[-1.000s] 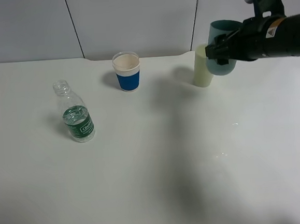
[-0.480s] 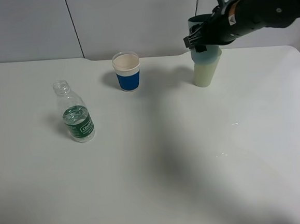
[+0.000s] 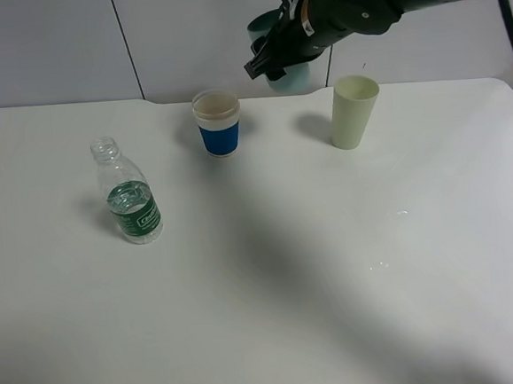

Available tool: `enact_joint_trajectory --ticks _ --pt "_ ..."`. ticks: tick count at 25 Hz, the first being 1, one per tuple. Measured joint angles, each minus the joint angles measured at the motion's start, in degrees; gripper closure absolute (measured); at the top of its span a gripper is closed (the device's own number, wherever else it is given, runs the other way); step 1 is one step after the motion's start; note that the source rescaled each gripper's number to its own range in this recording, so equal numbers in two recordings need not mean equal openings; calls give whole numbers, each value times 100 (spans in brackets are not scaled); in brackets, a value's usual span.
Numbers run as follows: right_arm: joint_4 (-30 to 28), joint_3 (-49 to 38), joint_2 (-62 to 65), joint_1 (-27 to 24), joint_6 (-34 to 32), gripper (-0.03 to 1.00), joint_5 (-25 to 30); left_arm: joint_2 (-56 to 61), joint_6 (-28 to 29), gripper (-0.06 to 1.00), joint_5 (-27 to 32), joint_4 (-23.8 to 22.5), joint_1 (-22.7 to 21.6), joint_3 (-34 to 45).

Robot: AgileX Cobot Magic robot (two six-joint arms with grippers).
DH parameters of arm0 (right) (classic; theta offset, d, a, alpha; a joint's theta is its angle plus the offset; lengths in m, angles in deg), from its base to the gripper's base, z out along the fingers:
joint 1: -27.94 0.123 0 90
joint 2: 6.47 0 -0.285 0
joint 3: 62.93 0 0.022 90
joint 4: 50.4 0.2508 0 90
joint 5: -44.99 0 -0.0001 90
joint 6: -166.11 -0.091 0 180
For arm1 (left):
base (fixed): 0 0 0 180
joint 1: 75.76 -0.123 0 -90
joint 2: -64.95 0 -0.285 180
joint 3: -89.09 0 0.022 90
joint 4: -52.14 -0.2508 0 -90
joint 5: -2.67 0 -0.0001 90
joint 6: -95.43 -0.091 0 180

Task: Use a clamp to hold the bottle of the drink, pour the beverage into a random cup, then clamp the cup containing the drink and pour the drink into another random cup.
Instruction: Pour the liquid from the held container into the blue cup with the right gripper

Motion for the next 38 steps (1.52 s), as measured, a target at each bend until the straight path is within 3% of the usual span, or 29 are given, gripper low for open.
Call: enact_joint_trajectory --ticks 3,16,32,38 --pt "-336 465 -417 196 0 96 89 0 0 -6 0 0 0 0" --pt "-1320 955 -880 693 116 96 233 0 -7 -6 0 0 0 0" --pt "-1691 977 -880 743 462 96 226 0 -17 -6 -5 0 0 0" --pt "-2310 977 -880 743 462 96 -157 0 -17 -6 -5 0 0 0"
